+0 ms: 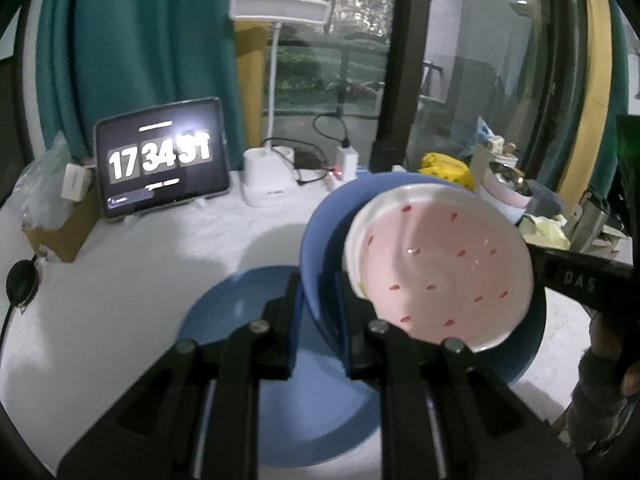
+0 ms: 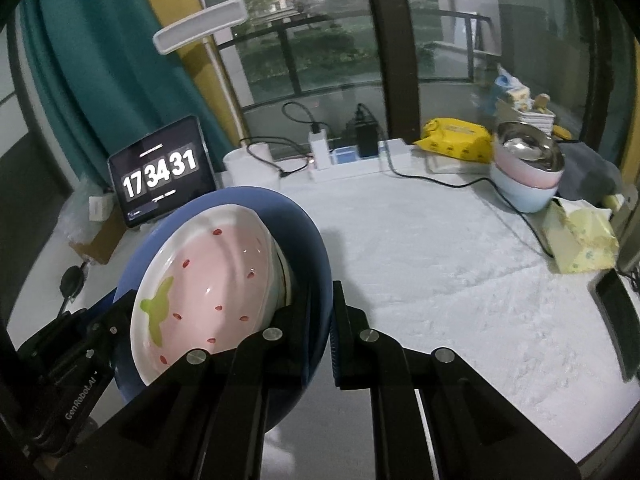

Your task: Organize plates and bowls

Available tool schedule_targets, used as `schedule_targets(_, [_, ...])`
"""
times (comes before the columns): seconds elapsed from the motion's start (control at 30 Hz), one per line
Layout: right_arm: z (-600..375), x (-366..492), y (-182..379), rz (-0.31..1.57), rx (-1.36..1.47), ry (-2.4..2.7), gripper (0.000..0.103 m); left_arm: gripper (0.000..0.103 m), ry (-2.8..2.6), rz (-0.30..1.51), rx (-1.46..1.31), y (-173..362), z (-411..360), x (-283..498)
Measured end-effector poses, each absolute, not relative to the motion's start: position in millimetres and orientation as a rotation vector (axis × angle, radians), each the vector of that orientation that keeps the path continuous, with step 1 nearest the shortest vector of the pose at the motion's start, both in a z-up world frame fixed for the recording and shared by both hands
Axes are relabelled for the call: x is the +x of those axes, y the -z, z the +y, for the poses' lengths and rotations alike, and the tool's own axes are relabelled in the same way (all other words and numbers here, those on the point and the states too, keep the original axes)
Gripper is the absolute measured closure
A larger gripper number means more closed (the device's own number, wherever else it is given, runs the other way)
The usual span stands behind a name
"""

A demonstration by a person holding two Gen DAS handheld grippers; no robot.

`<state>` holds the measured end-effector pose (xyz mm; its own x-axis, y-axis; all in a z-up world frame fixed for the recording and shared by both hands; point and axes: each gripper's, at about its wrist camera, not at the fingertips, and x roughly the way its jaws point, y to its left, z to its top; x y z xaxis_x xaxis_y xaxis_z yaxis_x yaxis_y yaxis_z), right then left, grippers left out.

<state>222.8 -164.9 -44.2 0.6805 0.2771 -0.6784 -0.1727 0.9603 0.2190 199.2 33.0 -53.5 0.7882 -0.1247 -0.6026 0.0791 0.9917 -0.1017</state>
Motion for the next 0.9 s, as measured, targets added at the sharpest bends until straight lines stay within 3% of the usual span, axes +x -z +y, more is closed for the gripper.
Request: schedule_targets(0.9, [-81.5,268.4,86.8,0.899,0.099,-0.351,0.093,0.088,-0.011,0.711,-0.127,86.5,105.8,215.6])
